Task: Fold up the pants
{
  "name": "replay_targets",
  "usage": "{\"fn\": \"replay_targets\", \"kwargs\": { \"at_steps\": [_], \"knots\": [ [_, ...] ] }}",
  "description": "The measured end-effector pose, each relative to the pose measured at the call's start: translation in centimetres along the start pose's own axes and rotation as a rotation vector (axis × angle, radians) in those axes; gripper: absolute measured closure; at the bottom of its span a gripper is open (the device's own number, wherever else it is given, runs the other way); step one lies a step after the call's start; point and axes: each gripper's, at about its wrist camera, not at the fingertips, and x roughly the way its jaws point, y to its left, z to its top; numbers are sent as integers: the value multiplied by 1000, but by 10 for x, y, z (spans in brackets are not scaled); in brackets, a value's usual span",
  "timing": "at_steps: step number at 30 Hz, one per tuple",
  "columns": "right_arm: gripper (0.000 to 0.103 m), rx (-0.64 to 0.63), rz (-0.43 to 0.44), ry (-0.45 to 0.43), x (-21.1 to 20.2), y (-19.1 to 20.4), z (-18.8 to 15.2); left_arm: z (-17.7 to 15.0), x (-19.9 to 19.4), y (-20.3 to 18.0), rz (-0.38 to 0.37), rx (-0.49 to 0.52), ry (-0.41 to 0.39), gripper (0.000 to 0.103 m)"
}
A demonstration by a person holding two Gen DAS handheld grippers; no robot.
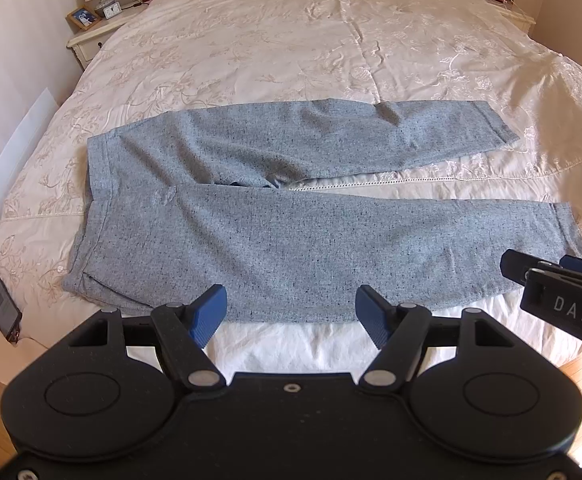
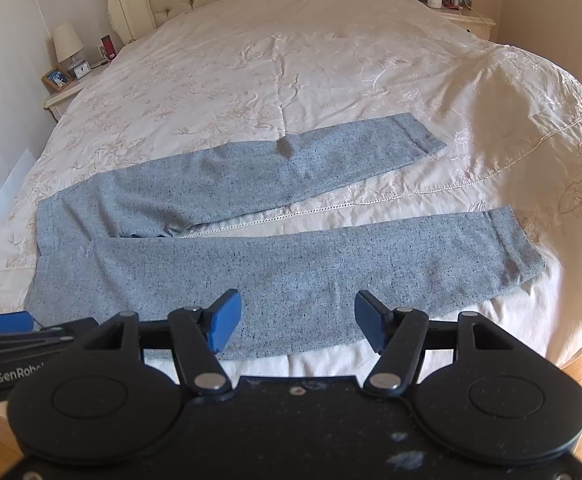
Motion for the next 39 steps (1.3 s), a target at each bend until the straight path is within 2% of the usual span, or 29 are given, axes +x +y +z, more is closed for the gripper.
{"fn": "replay_targets", "kwargs": {
  "at_steps": [20, 25, 29, 35, 39],
  "knots": [
    [37, -18, 19, -2, 1, 4, 1, 2, 4, -1, -2, -3, 8, 31],
    [36, -30, -5, -20, 2, 6, 1, 2, 4, -4, 19, 31, -14, 31],
    [37, -41, -21, -73, 1, 7, -1, 1, 8, -3, -8, 25, 2, 31],
    [37, -28, -87, -137, 10, 7, -9, -4, 21, 7, 5, 4, 49, 31],
    [37, -3, -57, -36, 36, 2, -7, 0, 34, 21, 7, -29, 78, 31]
  ]
}}
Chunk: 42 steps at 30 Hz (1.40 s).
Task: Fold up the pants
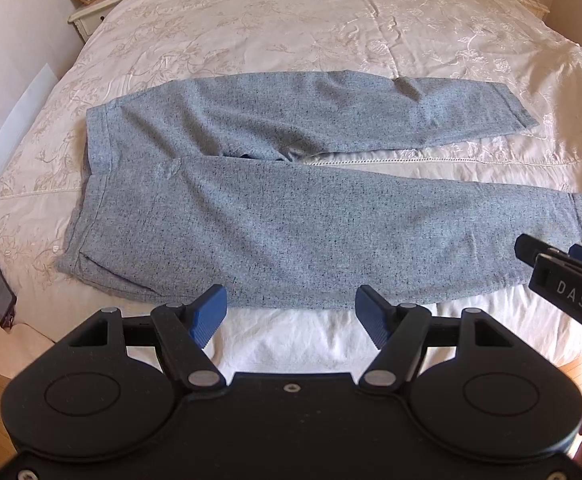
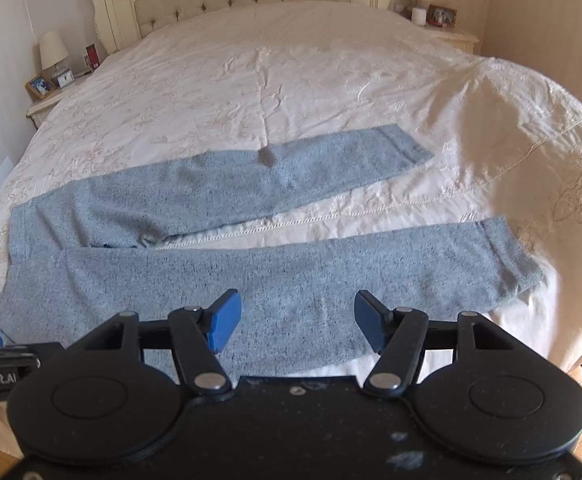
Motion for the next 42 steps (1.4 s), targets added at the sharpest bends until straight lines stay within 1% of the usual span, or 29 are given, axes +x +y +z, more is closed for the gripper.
{"fn": "replay_targets", "kwargs": {
  "at_steps": [1, 4, 5, 8, 11, 12, 16, 18, 20, 24, 27, 29, 31, 33, 34, 36, 39, 40, 41, 42],
  "knots": [
    [37, -5, 17, 32, 10, 1, 1, 2, 4, 3, 2, -4, 4, 31],
    [37, -16, 10, 94, 34, 2, 7, 12, 18, 10, 15, 0, 12, 31],
    [40, -11, 7, 116, 43, 2, 11, 18, 24, 12, 20, 3, 15, 31],
    [42, 15, 26, 161, 67, -2, 26, 40, 43, 18, 10, -1, 26, 31],
    [42, 46, -10, 175, 89, -7, 48, 68, 62, 20, -8, -12, 27, 31],
    [42, 57, -18, 179, 96, -9, 54, 78, 70, 19, -11, -4, 20, 31],
    [42, 76, -99, 209, 127, -14, 77, 111, 94, 16, -16, 33, 11, 31],
    [42, 83, -118, 225, 139, -15, 83, 125, 111, 18, -29, 39, 29, 32],
    [44, 91, -139, 238, 151, -17, 85, 131, 126, 19, -44, 50, 54, 32],
    [49, 90, -116, 254, 167, -15, 80, 130, 153, 11, -57, 96, 99, 32],
    [54, 54, -91, 285, 187, -3, 71, 119, 170, 2, -61, 109, 136, 33],
    [64, 31, -52, 314, 204, 2, 67, 112, 181, -5, -63, 118, 158, 33],
    [67, -8, -32, 336, 221, 3, 61, 102, 193, -9, -48, 126, 179, 33],
    [68, -56, -86, 353, 237, -6, 56, 93, 204, -10, -26, 122, 199, 33],
    [68, -59, -120, 359, 244, -17, 55, 89, 210, -9, -6, 119, 211, 32],
    [69, -22, -146, 364, 250, -47, 56, 81, 222, -2, 48, 101, 242, 30],
    [69, 14, -209, 367, 255, -89, 63, 75, 230, 9, 78, 52, 272, 25],
    [69, 15, -233, 374, 256, -98, 66, 76, 230, 11, 77, 32, 283, 25],
    [69, 16, -255, 391, 257, -108, 71, 79, 228, 13, 74, 10, 299, 33],
    [68, 29, -254, 404, 256, -116, 78, 86, 222, 15, 76, -22, 308, 40]
  ]
}}
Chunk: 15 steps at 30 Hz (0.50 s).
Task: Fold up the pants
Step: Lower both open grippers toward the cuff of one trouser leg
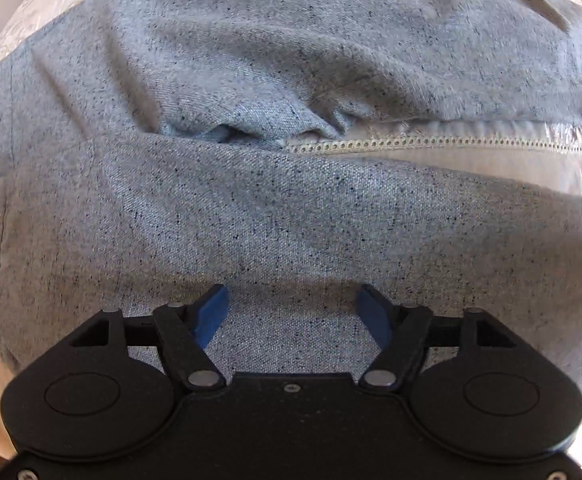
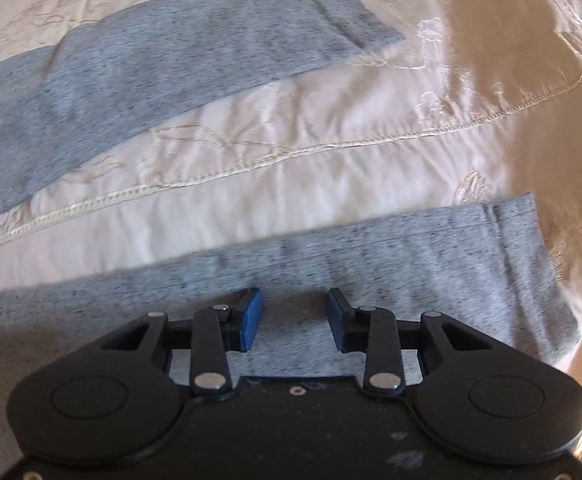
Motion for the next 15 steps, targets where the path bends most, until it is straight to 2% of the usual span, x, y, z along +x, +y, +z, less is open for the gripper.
{"fn": "replay_targets", "kwargs": {
  "at_steps": [1, 3, 6, 8, 10, 11, 13, 15],
  "knots": [
    [68, 18, 29, -1, -5, -8, 8, 5, -9, 2, -11, -23, -2, 48],
    [68, 27, 90, -28, -19, -19, 29, 23, -36, 3, -36, -54, -52, 47],
    [64, 36, 144, -96, -32, -20, 75, 55, -76, 0, -38, -71, -193, 44],
    [60, 102, 212, -145, -35, -21, 113, 81, -94, -2, -23, -65, -260, 44],
    [62, 156, 275, -157, -28, -16, 149, 101, -103, -2, -29, -68, -313, 44],
    [62, 171, 278, -158, -19, -7, 173, 108, -104, -2, -32, -75, -332, 44],
    [62, 148, 246, -187, -9, 12, 205, 123, -104, -2, -27, -79, -349, 44],
    [60, 127, 219, -179, 5, 30, 233, 131, -101, 0, -6, -77, -355, 44]
  ]
}}
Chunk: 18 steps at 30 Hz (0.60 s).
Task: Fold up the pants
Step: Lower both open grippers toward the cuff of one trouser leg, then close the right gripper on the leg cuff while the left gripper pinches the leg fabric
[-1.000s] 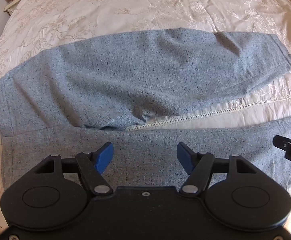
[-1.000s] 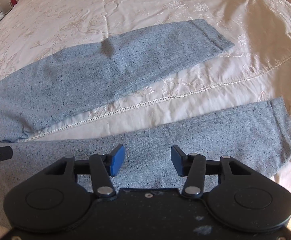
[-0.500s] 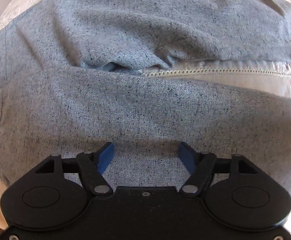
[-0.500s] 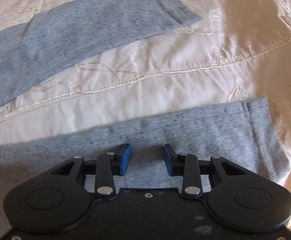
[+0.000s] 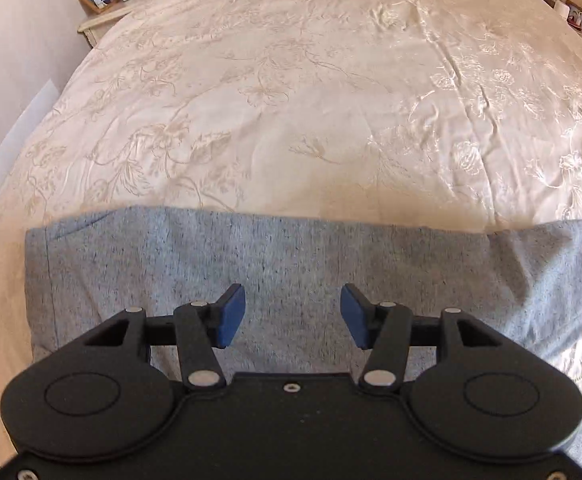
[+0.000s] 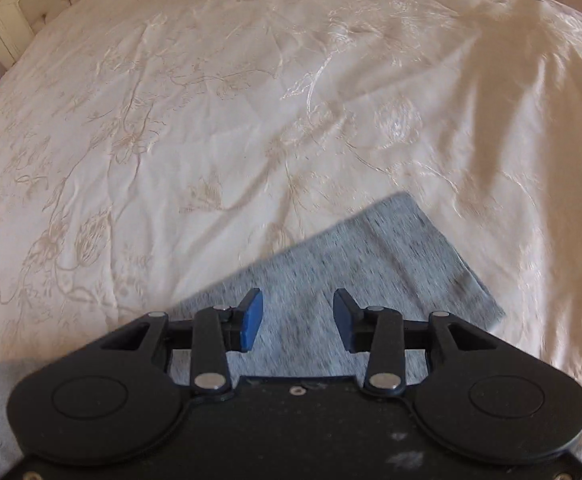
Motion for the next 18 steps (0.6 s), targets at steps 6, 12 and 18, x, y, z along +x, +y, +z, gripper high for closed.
{"fn": "replay_targets", "kwargs": {
  "at_steps": [6, 12, 18],
  "knots": [
    [62, 175, -104, 39, 59, 26, 42, -4, 10, 15, 54, -12, 21, 44],
    [100, 160, -206, 157, 86, 26, 37, -2, 26, 44, 95, -28, 51, 44],
    [101, 248, -101, 151, 41, -21, 20, 18, 44, 84, 91, -66, 71, 44]
  ]
}}
